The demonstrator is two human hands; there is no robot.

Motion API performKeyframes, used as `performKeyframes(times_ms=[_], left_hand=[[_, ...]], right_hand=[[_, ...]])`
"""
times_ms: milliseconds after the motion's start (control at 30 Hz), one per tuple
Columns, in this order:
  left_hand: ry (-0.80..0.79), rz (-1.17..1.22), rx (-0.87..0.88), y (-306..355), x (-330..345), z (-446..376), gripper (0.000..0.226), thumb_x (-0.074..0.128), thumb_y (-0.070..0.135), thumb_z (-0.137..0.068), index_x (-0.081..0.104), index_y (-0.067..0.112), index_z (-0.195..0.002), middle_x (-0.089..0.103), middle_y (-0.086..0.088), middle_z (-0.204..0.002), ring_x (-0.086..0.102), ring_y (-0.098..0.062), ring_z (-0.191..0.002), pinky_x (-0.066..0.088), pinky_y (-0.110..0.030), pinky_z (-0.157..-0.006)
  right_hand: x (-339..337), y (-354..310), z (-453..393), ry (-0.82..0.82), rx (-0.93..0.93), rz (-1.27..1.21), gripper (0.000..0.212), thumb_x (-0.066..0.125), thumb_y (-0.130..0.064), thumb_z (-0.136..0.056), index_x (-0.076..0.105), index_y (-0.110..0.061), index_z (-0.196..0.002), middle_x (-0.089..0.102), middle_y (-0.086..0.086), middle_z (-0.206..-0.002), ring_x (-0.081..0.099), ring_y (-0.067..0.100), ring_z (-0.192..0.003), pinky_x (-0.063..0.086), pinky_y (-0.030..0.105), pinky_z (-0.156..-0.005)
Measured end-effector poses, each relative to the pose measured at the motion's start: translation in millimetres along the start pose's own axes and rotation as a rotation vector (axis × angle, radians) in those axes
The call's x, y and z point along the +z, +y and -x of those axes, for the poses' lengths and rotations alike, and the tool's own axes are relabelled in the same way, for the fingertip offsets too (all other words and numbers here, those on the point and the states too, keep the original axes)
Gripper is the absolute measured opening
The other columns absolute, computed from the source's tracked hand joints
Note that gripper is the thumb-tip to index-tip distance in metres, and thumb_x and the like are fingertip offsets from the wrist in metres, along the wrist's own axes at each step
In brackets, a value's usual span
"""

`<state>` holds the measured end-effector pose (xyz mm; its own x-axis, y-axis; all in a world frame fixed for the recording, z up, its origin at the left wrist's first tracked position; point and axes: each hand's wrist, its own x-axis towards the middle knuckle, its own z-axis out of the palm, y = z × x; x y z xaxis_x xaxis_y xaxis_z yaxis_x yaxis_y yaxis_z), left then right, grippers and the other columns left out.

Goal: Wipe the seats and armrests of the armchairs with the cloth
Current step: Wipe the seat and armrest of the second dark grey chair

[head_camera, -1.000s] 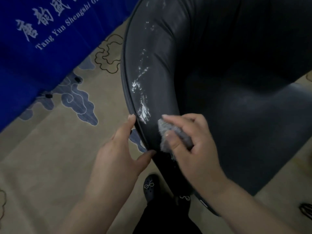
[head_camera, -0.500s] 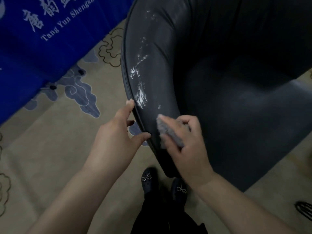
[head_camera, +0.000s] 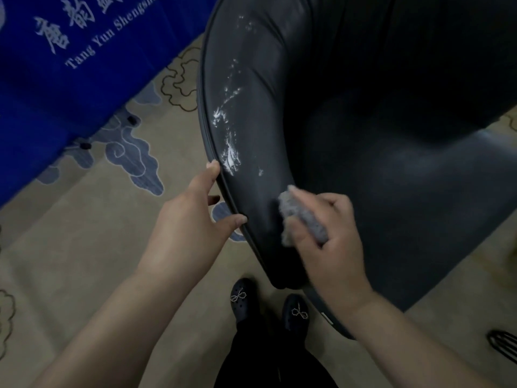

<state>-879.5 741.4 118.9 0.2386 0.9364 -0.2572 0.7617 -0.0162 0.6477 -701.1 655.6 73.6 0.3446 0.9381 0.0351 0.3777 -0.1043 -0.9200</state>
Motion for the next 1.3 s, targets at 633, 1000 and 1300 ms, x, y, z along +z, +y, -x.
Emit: performKeyframes(times_ms=[633, 1000, 1300], left_hand=[[-0.074, 0.308, -0.068, -16.3, -14.3, -15.1, 0.1, 0.088, 0.032, -0.066, 0.024, 0.059, -0.139, 0.047, 0.056, -0.09, 0.061, 0.011, -0.098, 0.054, -0.025, -0.084], [-0.148, 0.347, -0.012, -16.5, -14.8, -29.1, 0.108, 0.089, 0.026, -0.061, 0.027, 0.046, -0.147, 0.046, 0.039, -0.126, 0.063, 0.004, -0.098, 0.057, -0.027, -0.082], [-0.188, 0.344, -0.06, -22.9, -16.3, -40.1, 0.112, 0.092, 0.03, -0.057, 0.025, 0.055, -0.143, 0.047, 0.056, -0.093, 0.063, 0.005, -0.096, 0.057, -0.03, -0.082]], right_hand=[[32.5, -14.1, -96.8, 0.064, 0.048, -0.044, 0.038, 0.062, -0.026, -0.091, 0.057, -0.029, -0.128, 0.041, 0.001, -0.113, 0.052, 0.004, -0.101, 0.039, 0.003, -0.086], [57.4, -40.4, -91.3, -0.186, -0.321, 0.306, 0.055, 0.077, -0.037, -0.075, 0.059, -0.034, -0.127, 0.043, 0.003, -0.11, 0.038, 0.018, -0.104, 0.036, 0.022, -0.096], [70.2, -43.9, -135.6, -0.153, -0.301, 0.352, 0.046, 0.074, -0.04, -0.076, 0.063, -0.035, -0.12, 0.035, -0.005, -0.107, 0.036, 0.017, -0.106, 0.032, 0.016, -0.091]])
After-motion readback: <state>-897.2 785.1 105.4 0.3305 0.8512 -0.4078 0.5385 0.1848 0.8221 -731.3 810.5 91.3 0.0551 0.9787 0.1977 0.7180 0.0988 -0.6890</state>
